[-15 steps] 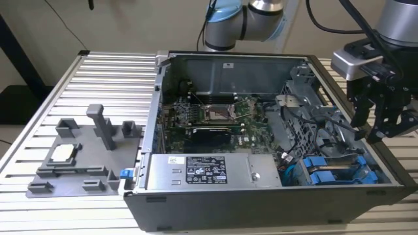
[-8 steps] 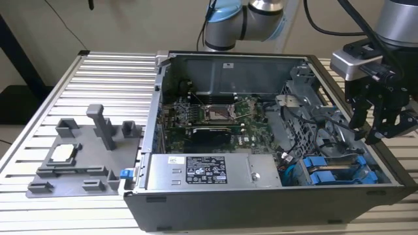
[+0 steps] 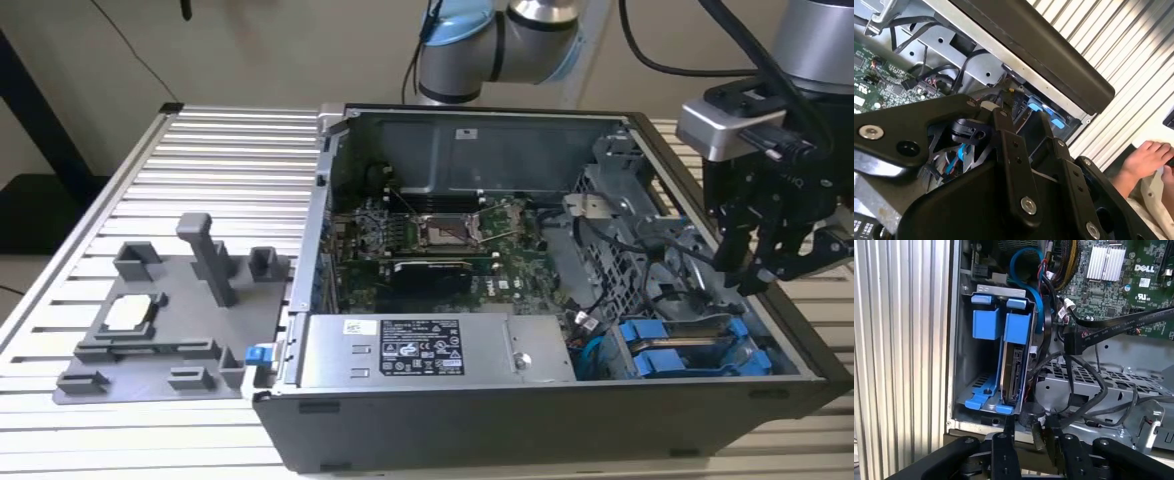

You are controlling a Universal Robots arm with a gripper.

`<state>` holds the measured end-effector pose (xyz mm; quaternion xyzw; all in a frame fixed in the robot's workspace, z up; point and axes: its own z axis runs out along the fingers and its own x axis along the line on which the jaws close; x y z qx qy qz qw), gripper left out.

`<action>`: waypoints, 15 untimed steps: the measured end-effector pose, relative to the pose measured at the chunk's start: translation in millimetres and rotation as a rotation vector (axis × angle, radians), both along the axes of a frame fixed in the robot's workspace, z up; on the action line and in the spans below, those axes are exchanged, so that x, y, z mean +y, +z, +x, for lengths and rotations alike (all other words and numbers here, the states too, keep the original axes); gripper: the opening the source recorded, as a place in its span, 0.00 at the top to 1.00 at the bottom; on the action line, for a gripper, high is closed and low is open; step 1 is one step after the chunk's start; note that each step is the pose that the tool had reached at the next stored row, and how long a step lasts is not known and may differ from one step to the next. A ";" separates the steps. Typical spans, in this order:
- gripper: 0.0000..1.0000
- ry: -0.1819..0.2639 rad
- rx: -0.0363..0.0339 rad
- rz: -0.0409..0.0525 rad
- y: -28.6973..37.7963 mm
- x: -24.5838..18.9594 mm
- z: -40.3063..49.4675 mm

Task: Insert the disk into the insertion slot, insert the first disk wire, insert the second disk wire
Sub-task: 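Insert the first disk wire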

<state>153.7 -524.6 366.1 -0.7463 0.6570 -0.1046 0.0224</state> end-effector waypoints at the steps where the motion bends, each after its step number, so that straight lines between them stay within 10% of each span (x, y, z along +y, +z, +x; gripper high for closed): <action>1: 0.62 0.001 0.0001 -0.0001 0.0 0.1 0.4; 10: 0.62 0.010 0.0050 -0.0062 0.0 0.5 3.3; 15: 0.72 0.012 0.0197 -0.0158 0.4 0.8 4.1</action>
